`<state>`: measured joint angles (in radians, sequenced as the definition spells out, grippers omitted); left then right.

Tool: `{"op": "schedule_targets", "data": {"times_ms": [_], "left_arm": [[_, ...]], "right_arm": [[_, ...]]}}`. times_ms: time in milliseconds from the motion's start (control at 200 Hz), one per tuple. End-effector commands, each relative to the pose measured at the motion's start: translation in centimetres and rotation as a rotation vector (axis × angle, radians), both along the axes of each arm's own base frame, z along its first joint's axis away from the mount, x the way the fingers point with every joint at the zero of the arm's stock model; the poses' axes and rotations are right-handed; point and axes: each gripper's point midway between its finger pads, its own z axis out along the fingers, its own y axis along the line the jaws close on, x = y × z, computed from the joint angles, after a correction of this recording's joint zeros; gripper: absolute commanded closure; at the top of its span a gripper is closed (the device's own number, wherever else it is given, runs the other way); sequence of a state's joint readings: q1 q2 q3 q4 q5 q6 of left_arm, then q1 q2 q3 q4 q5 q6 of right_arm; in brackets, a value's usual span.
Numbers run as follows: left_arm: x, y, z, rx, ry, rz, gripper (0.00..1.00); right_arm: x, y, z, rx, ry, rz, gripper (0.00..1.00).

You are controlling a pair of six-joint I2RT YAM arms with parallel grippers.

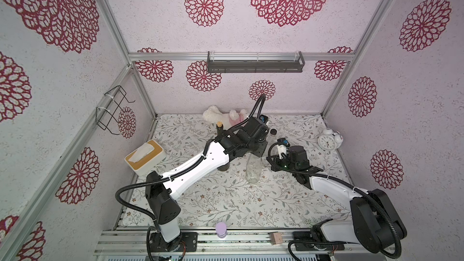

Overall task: Remove the label from the bottle
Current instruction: Tear open the label from the bottle, then place the bottle at the center of the board.

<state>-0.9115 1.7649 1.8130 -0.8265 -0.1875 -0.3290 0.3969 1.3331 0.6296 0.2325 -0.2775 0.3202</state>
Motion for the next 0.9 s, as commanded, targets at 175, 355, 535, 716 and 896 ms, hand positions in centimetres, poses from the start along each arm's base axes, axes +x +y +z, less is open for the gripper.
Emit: {"op": "schedule_targets", "data": {"times_ms": [175, 355, 535, 716, 896], "left_arm": [[-1.0, 2.7, -1.7, 0.124, 0.048, 0.021, 1.00], [0.5, 2.6, -0.9, 0.101, 0.008, 0.040, 1.00], [2.6, 2.8, 0.8, 0.063, -0.057, 0.066, 1.00], [4.5, 2.9, 1.9, 0.059, -0.123, 0.085, 1.00], [6.4, 3.2, 2.7, 0.039, -0.180, 0.112, 1.00]], "right_arm": [[0.1, -1.9, 0.8, 0.019, -0.020, -0.120, 1.00], [-1.5, -2.5, 1.5, 0.023, -0.018, -0.123, 1.00], [-4.0, -4.2, 1.0, -0.033, 0.036, -0.147, 1.00], [-5.9, -6.8, -0.5, -0.136, 0.133, -0.235, 1.00], [-6.8, -8.8, -1.2, -0.185, 0.179, -0.317, 1.00]]}}
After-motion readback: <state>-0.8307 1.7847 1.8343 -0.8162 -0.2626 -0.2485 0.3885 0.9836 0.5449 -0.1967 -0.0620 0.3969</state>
